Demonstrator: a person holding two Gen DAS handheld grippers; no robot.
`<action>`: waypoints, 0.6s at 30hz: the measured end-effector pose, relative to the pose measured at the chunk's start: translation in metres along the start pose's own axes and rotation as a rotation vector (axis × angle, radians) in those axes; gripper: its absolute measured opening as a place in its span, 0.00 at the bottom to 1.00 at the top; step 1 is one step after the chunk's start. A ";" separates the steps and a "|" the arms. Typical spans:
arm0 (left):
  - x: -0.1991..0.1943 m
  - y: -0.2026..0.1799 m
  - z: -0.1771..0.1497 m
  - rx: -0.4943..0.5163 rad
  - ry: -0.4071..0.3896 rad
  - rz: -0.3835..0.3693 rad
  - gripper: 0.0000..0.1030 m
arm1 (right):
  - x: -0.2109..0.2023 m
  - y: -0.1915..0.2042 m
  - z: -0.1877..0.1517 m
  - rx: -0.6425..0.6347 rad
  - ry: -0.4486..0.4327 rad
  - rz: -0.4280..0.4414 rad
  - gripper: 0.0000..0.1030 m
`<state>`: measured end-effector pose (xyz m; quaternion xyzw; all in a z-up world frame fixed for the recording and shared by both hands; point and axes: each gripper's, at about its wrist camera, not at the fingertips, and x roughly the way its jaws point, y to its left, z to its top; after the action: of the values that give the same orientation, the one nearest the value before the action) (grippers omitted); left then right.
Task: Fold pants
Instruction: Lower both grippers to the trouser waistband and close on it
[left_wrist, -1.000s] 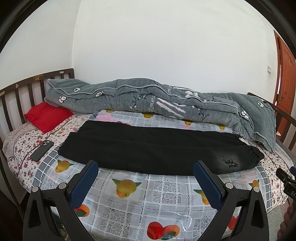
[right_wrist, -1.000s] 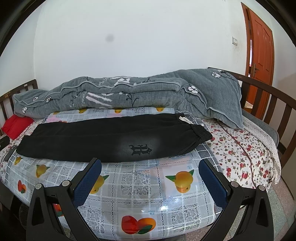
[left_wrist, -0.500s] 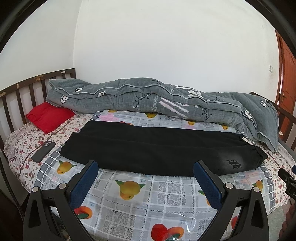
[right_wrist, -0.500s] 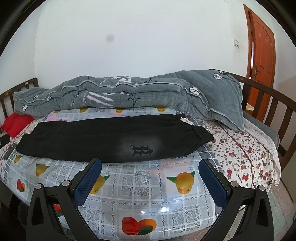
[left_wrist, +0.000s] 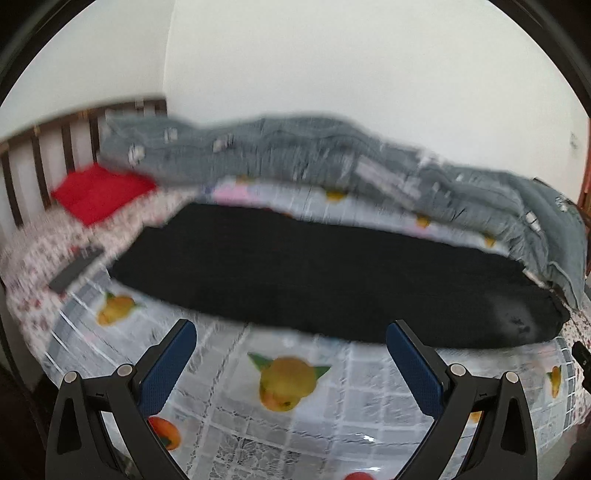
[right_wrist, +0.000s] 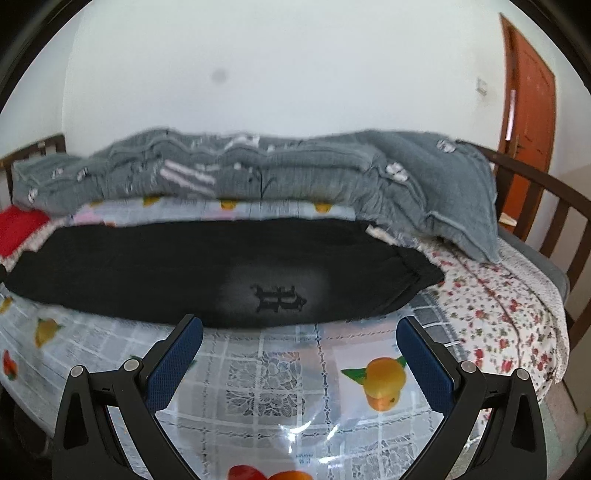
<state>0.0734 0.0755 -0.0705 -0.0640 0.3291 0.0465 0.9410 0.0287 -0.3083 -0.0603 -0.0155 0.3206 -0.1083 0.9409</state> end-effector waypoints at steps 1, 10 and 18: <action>0.015 0.009 -0.003 -0.018 0.032 -0.005 0.99 | 0.011 -0.002 -0.002 0.009 0.026 0.018 0.98; 0.088 0.052 -0.020 -0.068 0.135 0.016 0.90 | 0.092 -0.033 -0.021 0.138 0.151 0.075 0.85; 0.122 0.077 -0.016 -0.116 0.156 0.012 0.89 | 0.139 -0.050 -0.021 0.214 0.189 0.097 0.80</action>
<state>0.1486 0.1547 -0.1660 -0.1198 0.3987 0.0662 0.9068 0.1130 -0.3861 -0.1553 0.1105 0.3948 -0.0971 0.9069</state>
